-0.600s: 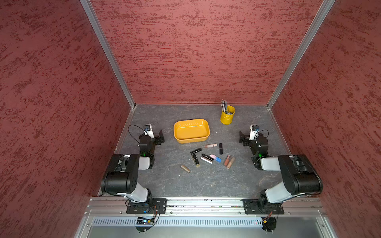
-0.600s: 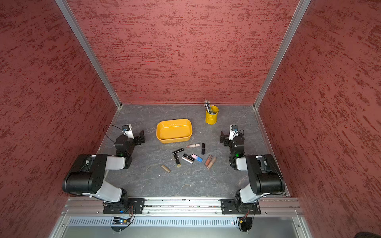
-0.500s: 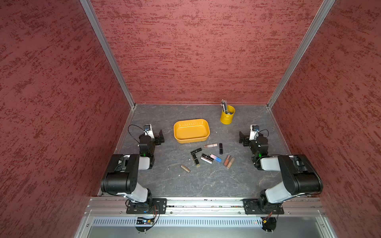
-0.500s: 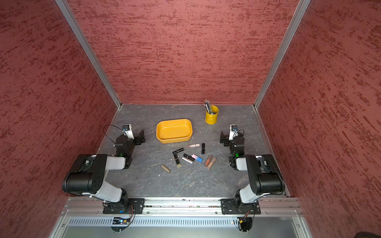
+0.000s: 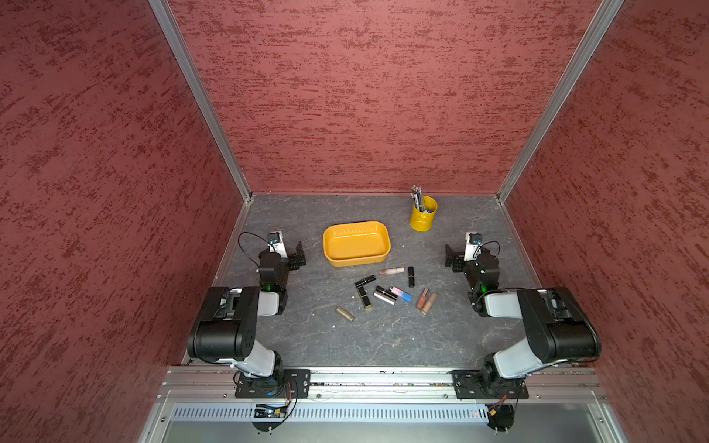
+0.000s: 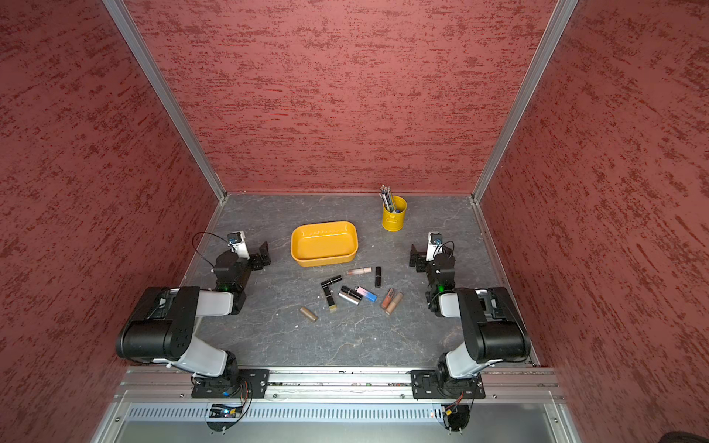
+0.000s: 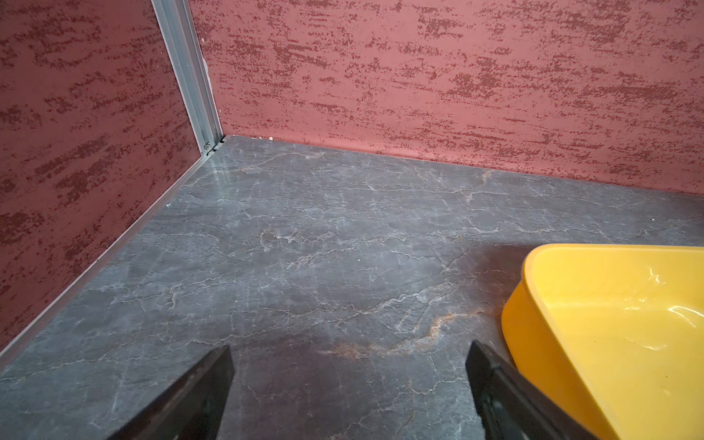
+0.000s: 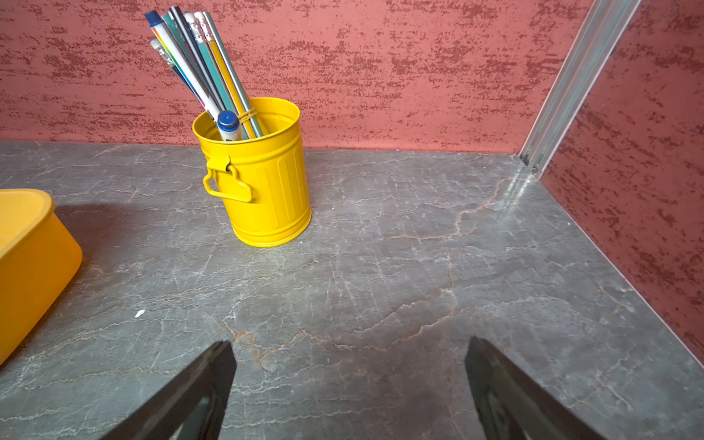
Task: Put the lipstick into the storage box
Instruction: Move the storage box to the center of the board.
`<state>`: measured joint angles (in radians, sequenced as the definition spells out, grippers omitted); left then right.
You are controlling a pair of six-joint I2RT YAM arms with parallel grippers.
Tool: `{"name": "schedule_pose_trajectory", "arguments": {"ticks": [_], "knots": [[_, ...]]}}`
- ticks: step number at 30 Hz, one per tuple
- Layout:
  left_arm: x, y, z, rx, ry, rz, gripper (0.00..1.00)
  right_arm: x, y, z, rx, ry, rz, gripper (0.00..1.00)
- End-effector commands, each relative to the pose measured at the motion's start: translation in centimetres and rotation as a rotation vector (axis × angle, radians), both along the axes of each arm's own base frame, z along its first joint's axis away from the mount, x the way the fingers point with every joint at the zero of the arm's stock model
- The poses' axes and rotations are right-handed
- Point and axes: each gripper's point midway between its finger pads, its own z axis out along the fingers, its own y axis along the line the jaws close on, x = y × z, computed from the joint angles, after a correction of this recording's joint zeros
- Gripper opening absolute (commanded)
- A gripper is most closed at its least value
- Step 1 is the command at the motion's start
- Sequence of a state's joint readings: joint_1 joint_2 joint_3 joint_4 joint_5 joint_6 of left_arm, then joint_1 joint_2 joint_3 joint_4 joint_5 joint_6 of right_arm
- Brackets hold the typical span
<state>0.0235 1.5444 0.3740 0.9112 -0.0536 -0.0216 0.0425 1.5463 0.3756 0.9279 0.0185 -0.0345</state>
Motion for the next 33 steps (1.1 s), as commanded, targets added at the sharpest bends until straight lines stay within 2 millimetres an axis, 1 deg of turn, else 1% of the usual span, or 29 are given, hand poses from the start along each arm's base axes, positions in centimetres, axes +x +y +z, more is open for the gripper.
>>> {"name": "schedule_pose_trajectory", "arguments": {"ticks": [1,4,7,8,12,13,14,15,16,17,19,20,22,24,25,27,30,32,33], "knots": [[-0.1,0.0,0.3,0.000,-0.005,-0.008,1.00,0.2,-0.2,0.0,0.004,0.009,0.002,0.99],[0.0,0.3,0.7,-0.002,-0.008,0.014,0.99,0.2,-0.4,0.1,0.006,0.005,-0.008,0.99],[-0.4,2.3,2.3,-0.017,0.024,0.134,1.00,-0.1,-1.6,1.0,0.017,-0.008,-0.086,0.99],[-0.5,2.5,2.9,-0.021,0.021,0.145,1.00,-0.2,-2.0,1.6,0.017,-0.011,-0.111,0.99],[-1.3,2.7,5.5,-0.054,0.013,0.171,1.00,-0.3,-3.3,4.3,0.025,0.016,-0.192,0.99],[-1.5,2.7,5.6,-0.070,0.042,0.183,1.00,-0.5,-3.9,4.7,0.045,0.042,-0.231,0.99],[-1.7,2.7,6.2,-0.088,0.053,0.194,1.00,-0.8,-4.5,4.9,0.094,0.078,-0.284,0.99],[-1.9,2.4,6.8,-0.111,0.073,0.196,1.00,-0.7,-4.5,5.7,0.132,0.095,-0.297,0.99],[-2.1,2.2,7.2,-0.130,0.093,0.195,1.00,-0.8,-4.0,5.9,0.154,0.128,-0.276,0.99],[-2.2,1.7,7.9,-0.152,0.111,0.182,1.00,-0.6,-3.3,6.6,0.184,0.139,-0.245,0.99],[-2.6,0.6,8.6,-0.191,0.165,0.152,1.00,-0.7,-2.1,7.8,0.252,0.150,-0.190,0.99],[-2.7,-0.4,9.3,-0.207,0.176,0.113,1.00,-0.9,-1.3,8.4,0.289,0.159,-0.159,0.99],[-3.4,-2.5,9.9,-0.233,0.212,0.043,1.00,-1.4,-0.3,9.4,0.346,0.190,-0.118,0.99],[-4.2,-5.3,10.6,-0.259,0.232,-0.060,1.00,-2.1,0.7,10.0,0.403,0.251,-0.088,0.99],[-4.6,-6.4,10.9,-0.268,0.241,-0.099,1.00,-2.5,1.0,9.9,0.427,0.286,-0.086,0.99],[-5.8,-9.4,11.1,-0.292,0.265,-0.199,1.00,-3.8,2.1,9.4,0.479,0.386,-0.067,0.99],[-7.6,-12.8,10.6,-0.334,0.320,-0.301,1.00,-6.1,3.0,8.2,0.501,0.525,-0.065,0.99],[-8.8,-15.3,10.2,-0.356,0.358,-0.375,1.00,-7.8,4.3,7.7,0.491,0.598,-0.021,0.99],[-9.4,-16.2,10.0,-0.360,0.372,-0.399,1.00,-8.5,4.8,7.4,0.486,0.620,-0.001,0.99]]}}
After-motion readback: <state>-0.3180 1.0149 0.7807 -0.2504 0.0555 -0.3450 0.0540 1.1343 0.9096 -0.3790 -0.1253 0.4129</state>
